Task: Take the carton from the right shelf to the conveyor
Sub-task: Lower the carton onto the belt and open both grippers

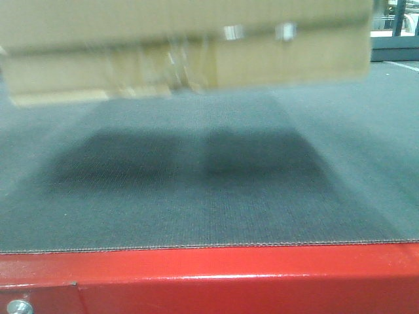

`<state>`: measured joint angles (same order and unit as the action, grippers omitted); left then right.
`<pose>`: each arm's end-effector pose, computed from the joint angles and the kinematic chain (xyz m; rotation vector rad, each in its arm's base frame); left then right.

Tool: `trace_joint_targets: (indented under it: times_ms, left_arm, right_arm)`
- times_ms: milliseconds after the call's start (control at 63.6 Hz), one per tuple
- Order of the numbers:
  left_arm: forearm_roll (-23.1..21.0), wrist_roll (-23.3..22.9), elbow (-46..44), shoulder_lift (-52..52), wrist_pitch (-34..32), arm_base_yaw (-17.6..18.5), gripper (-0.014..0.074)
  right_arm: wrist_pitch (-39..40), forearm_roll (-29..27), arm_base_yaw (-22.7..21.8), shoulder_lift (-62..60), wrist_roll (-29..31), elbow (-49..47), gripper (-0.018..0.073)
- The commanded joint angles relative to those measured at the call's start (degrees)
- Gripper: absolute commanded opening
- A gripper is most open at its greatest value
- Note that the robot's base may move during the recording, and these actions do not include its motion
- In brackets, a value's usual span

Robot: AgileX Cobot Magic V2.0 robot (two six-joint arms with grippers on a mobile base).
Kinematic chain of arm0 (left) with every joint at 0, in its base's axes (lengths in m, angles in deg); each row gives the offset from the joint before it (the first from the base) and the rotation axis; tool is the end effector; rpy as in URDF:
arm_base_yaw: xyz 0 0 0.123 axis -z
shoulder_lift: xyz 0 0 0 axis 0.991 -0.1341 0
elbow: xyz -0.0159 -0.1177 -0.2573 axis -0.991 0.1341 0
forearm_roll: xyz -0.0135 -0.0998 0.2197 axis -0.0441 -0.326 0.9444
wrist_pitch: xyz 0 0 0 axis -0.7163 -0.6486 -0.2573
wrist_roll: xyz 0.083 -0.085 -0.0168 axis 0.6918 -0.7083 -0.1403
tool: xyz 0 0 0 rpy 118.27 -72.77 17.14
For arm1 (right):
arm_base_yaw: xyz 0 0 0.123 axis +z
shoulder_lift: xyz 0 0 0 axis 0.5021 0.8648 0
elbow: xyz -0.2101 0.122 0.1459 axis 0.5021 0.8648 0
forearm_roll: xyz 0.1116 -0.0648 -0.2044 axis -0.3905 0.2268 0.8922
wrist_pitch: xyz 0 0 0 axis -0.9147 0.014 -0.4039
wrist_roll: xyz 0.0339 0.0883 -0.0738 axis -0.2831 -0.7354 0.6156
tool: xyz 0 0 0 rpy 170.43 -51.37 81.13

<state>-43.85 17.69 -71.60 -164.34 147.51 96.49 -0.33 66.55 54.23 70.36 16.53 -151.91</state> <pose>0.3464 -0.0733 0.4090 0.0496 2.3450 -0.0623 0.3359 0.1439 0.4177 -0.3561 2.2904 0.2056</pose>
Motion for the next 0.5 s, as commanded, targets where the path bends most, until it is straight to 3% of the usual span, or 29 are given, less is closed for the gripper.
trace_joint_targets:
  times_ms: [0,142,252,346,488]
  left_arm:
    - [1.7,0.7,-0.3,-2.5,-1.8,-0.3,-0.0009]
    - [3.6,0.7,-0.3,-6.5,-1.8,-0.3,-0.0006]
    - [4.3,0.7,-0.3,-7.7,-1.8,-0.3,0.0062]
    - [4.6,0.7,-0.3,-7.8,-1.8,-0.3,0.0218]
    - [5.2,0.7,-0.3,-7.8,-1.2,-0.3,0.0521]
  right_arm:
    - [3.8,0.7,-1.3,2.8,0.8,-0.4,-0.0067]
    - [3.9,0.7,-1.6,7.8,0.8,-0.4,-0.0067]
    - [3.9,0.7,-1.6,10.0,0.8,-0.4,-0.005]
    - [3.8,0.6,-1.6,10.6,0.8,-0.4,0.0098]
    - [4.4,0.6,-1.6,9.9,0.8,-0.4,0.0461]
